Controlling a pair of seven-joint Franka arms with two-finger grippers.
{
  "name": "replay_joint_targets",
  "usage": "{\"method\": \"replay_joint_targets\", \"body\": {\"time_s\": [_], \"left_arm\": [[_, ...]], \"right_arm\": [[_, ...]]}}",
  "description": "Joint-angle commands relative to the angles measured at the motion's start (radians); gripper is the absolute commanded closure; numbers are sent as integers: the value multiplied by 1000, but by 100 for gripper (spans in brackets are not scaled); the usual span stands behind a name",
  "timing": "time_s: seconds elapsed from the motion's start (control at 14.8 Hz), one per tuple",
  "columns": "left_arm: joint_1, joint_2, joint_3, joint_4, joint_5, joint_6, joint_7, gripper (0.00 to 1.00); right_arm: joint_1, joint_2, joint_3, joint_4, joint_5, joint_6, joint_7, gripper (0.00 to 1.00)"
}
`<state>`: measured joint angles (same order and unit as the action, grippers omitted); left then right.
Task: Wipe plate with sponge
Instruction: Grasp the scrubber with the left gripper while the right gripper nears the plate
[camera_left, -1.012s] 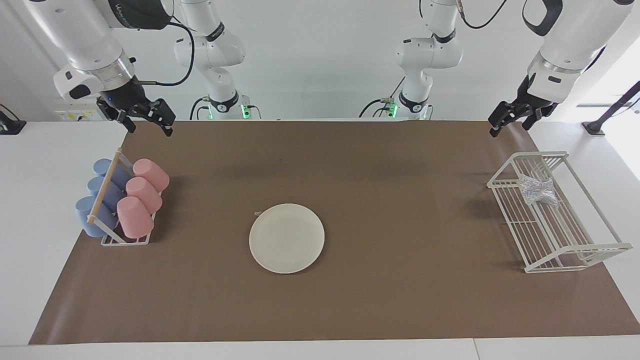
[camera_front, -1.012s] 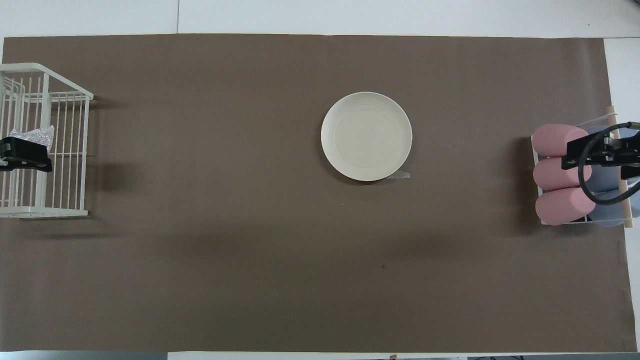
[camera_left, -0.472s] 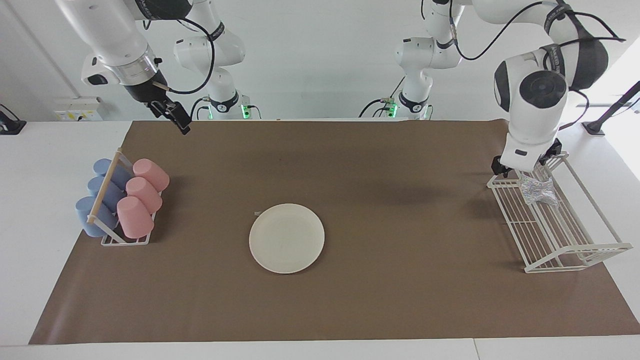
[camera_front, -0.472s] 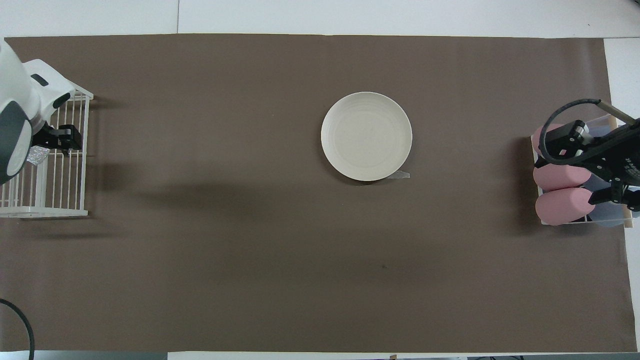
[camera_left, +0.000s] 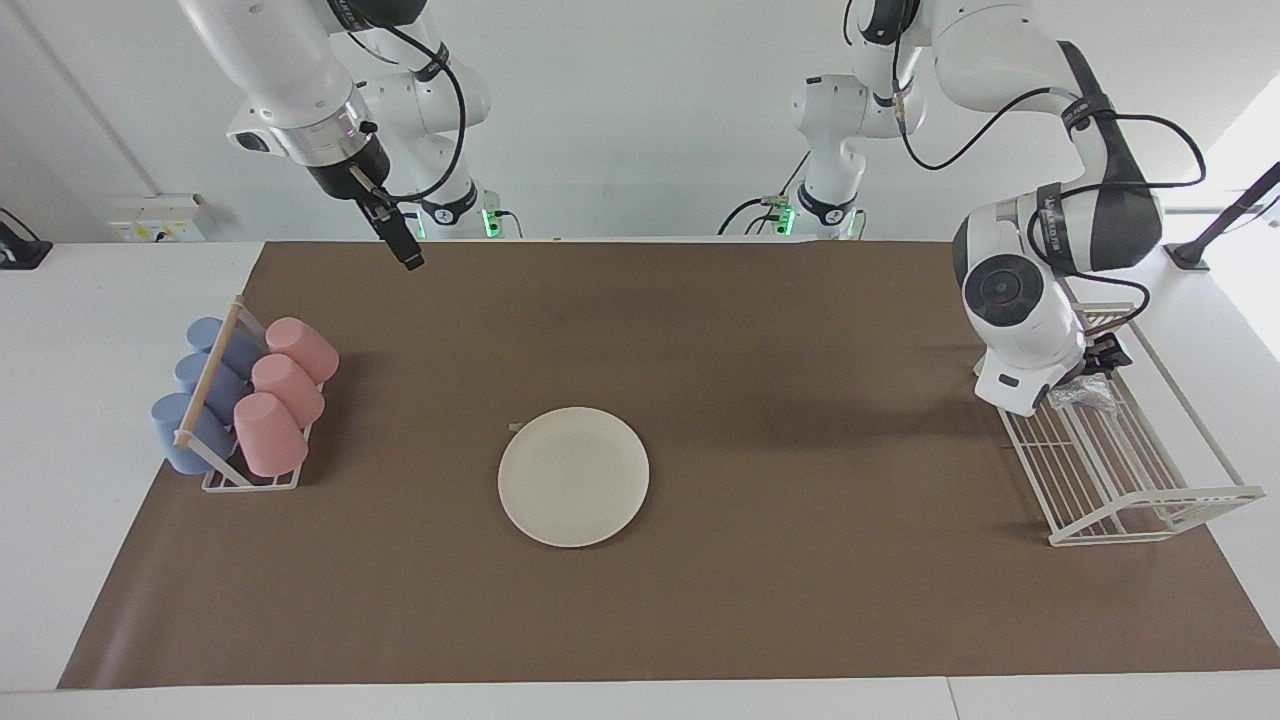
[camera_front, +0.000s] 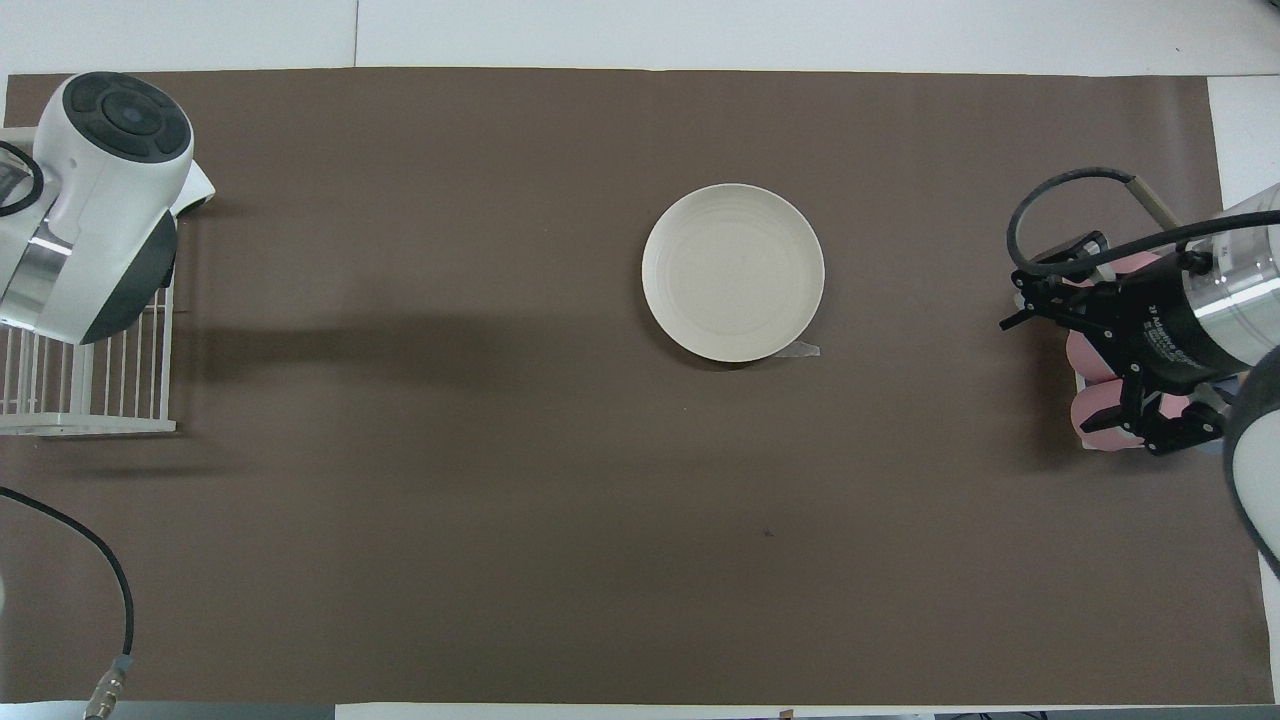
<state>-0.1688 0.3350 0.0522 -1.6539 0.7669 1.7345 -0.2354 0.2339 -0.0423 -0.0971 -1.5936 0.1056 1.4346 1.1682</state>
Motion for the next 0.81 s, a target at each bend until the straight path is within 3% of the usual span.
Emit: {"method": "replay_joint_targets", "body": {"time_s": [0.0, 0.07, 0.2, 0.47, 0.74], "left_arm": [[-21, 26, 9, 23, 34, -24, -19, 0], [-21, 27, 8, 22, 32, -30, -42, 5], [-21, 26, 8, 20, 31, -32, -45, 27], [-21, 26, 9, 20, 35, -50, -47, 100], [-21, 24, 11, 29, 32, -53, -47, 100]], "right_arm": [[16, -11, 4, -8, 20, 36, 95, 0], [43, -16, 8, -14, 20, 37, 111, 0], [64, -17, 10, -26, 20, 18, 119, 0], [96, 1, 13, -16, 22, 26, 174, 0], [114, 45, 20, 27, 31, 34, 225, 0]]}}
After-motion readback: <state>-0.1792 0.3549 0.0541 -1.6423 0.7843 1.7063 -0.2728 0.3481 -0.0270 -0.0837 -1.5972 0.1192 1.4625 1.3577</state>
